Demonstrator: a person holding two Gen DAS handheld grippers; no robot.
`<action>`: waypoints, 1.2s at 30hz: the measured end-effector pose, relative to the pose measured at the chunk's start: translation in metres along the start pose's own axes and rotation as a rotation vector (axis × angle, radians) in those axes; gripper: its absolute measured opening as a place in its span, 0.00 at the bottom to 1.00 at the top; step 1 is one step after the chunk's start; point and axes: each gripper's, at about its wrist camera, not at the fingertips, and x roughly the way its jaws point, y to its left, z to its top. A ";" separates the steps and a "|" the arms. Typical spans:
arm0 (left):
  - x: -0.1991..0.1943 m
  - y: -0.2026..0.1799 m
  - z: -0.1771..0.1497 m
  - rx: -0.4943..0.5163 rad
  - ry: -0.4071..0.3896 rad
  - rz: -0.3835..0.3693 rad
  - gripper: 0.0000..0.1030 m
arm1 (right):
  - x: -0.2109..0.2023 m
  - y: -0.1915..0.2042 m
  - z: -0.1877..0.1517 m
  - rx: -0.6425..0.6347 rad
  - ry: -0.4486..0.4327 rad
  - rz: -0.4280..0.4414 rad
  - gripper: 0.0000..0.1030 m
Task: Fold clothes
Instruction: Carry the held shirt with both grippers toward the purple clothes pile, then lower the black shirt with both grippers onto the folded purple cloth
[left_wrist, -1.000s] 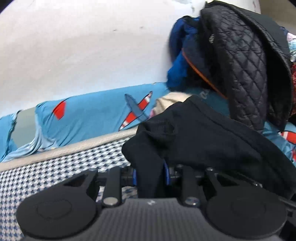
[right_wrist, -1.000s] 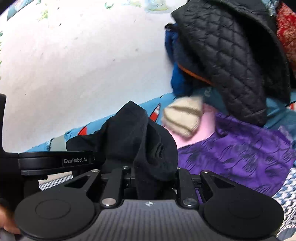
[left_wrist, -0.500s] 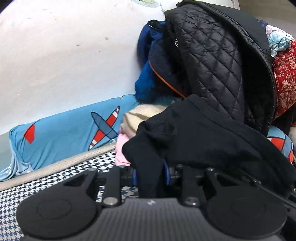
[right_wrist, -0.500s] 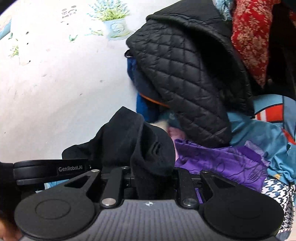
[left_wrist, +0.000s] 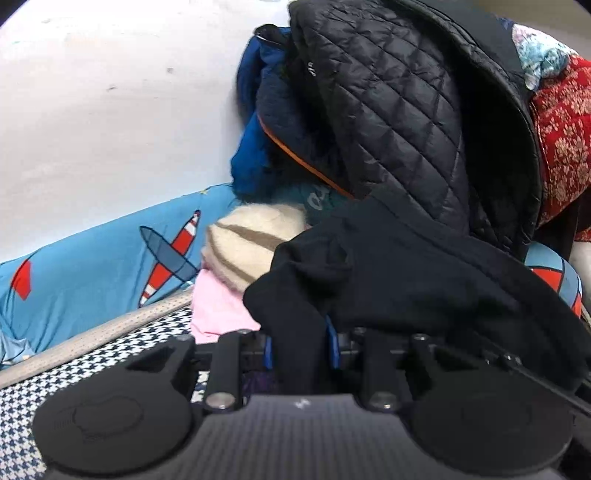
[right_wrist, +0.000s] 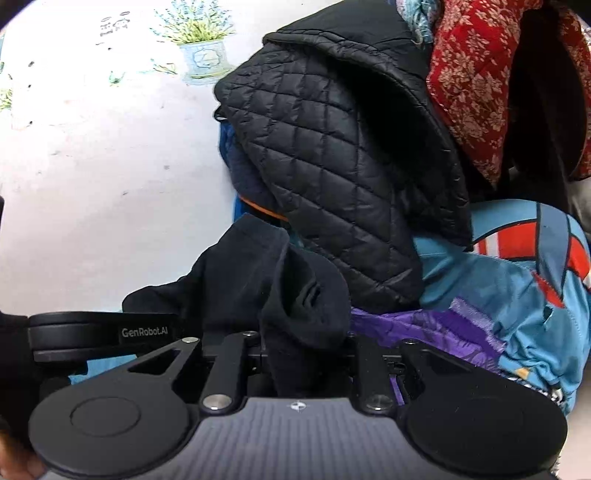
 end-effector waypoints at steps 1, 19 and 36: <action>0.003 -0.003 0.000 0.005 0.001 -0.003 0.23 | 0.003 -0.004 0.001 0.004 0.000 -0.008 0.20; 0.068 0.031 -0.022 -0.136 0.162 0.027 0.45 | 0.032 -0.035 0.000 0.103 0.059 -0.223 0.49; 0.060 0.045 -0.001 -0.231 0.139 0.035 0.46 | 0.012 -0.014 0.011 0.014 -0.064 -0.145 0.28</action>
